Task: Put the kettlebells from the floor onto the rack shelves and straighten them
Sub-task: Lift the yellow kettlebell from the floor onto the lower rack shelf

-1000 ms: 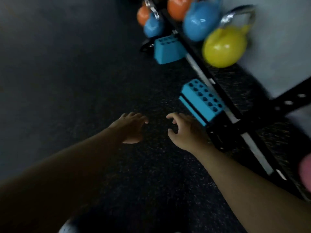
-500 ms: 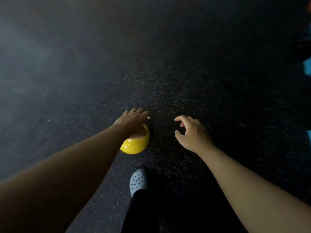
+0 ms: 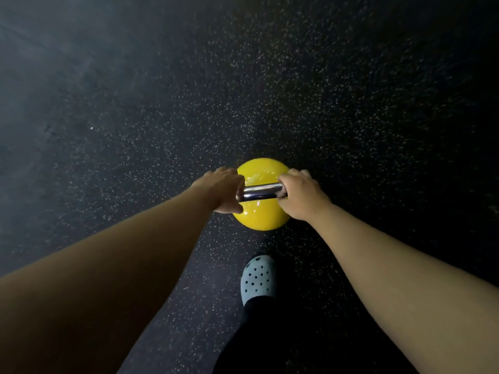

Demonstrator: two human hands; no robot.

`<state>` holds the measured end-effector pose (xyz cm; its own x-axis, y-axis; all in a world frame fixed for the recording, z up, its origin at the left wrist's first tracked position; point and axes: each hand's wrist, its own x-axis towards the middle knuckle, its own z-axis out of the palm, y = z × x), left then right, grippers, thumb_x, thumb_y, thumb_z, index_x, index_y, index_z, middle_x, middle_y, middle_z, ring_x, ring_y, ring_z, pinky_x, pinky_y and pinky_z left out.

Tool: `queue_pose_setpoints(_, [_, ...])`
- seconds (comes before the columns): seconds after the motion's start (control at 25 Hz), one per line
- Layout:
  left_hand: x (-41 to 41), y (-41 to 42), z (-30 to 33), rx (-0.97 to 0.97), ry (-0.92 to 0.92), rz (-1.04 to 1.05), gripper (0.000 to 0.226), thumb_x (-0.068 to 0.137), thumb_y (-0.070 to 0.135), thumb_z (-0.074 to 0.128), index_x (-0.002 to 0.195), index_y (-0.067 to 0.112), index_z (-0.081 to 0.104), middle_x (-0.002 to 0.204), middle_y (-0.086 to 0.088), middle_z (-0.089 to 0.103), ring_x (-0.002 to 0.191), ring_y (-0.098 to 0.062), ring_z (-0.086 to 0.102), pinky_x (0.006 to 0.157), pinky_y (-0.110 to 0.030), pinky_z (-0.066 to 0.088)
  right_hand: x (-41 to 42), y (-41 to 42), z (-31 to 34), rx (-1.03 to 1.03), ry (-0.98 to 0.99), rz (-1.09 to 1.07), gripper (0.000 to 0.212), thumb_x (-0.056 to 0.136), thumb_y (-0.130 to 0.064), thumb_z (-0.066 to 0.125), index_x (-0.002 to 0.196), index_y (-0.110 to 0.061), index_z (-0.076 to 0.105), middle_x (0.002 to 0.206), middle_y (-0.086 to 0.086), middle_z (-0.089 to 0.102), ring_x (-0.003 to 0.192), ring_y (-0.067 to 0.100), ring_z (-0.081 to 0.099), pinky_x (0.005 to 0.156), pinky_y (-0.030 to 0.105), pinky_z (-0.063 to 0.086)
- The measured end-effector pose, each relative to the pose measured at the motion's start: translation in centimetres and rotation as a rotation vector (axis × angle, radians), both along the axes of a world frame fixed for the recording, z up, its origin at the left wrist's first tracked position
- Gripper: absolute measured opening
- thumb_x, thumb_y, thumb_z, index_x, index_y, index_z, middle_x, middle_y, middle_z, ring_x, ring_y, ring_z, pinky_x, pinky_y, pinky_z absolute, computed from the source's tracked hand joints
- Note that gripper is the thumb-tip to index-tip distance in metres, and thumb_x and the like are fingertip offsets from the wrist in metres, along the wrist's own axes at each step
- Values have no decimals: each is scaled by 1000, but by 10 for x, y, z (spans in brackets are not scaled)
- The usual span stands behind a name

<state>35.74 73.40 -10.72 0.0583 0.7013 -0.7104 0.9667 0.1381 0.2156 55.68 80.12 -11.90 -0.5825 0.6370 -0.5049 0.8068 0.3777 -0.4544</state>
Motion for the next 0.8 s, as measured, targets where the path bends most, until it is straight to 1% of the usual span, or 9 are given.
queue_pose_setpoints(0.04, [-1, -4, -8, -7, -45, 47, 22, 79, 40, 72, 90, 28, 57, 106, -1, 61, 94, -20, 56, 75, -35, 49, -3, 4, -6, -36, 14, 2, 16, 81, -19, 67, 77, -14, 52, 87, 10, 57, 89, 32, 57, 67, 33, 41])
queue_pose_setpoints(0.08, [0, -7, -12, -12, -92, 100, 17, 81, 35, 71, 84, 29, 56, 92, 1, 62, 82, -17, 57, 63, -30, 44, -3, 8, -8, -74, 16, 12, 20, 78, -21, 71, 72, -13, 54, 78, 8, 58, 81, 31, 59, 63, 30, 39])
queue_pose_setpoints(0.16, [3, -18, -11, -18, -138, 157, 11, 81, 26, 69, 82, 29, 59, 75, 5, 60, 69, -14, 58, 53, -26, 37, -1, 6, -4, -129, 0, 60, 17, 74, -24, 73, 71, -11, 62, 71, 7, 60, 72, 28, 61, 59, 27, 40])
queue_pose_setpoints(0.24, [19, -15, 0, -1, -151, 130, 7, 78, 24, 66, 80, 29, 61, 71, 7, 61, 64, -10, 57, 52, -26, 39, 18, -2, 8, -147, 6, 3, 16, 73, -21, 71, 66, -10, 61, 67, 7, 60, 67, 26, 60, 56, 28, 43])
queue_pose_setpoints(0.32, [44, -1, 22, 12, -171, 66, 2, 75, 27, 63, 74, 28, 61, 67, 6, 63, 60, -11, 59, 51, -28, 44, 48, -11, 28, -165, 45, -132, 22, 71, -19, 70, 58, -9, 55, 62, 7, 60, 61, 25, 59, 51, 28, 43])
queue_pose_setpoints(0.48, [111, 42, 69, 55, -200, -155, 14, 76, 34, 64, 83, 23, 71, 73, 5, 68, 65, -13, 64, 54, -27, 48, 124, -24, 76, -102, 54, -392, 28, 63, -27, 71, 51, -16, 48, 51, -6, 52, 49, 13, 51, 46, 19, 34])
queue_pose_setpoints(0.56, [163, 60, 97, 35, -224, -255, 16, 79, 36, 66, 88, 24, 72, 76, 7, 69, 69, -11, 65, 57, -24, 50, 174, -28, 105, -113, 57, -525, 26, 63, -29, 70, 50, -17, 50, 51, -6, 54, 46, 9, 54, 42, 18, 35])
queue_pose_setpoints(0.68, [262, 80, 138, 38, -252, -430, 16, 79, 39, 65, 90, 27, 70, 77, 8, 68, 70, -10, 66, 61, -26, 54, 268, -43, 145, -139, 78, -718, 25, 64, -28, 72, 49, -23, 52, 51, -9, 54, 43, -4, 51, 36, 9, 30])
queue_pose_setpoints(0.8, [363, 104, 174, 64, -267, -599, 13, 80, 41, 64, 89, 32, 67, 76, 11, 64, 70, -6, 62, 61, -25, 53, 359, -51, 182, -90, 87, -859, 20, 64, -29, 73, 52, -26, 56, 52, -11, 54, 44, -5, 51, 35, 10, 31])
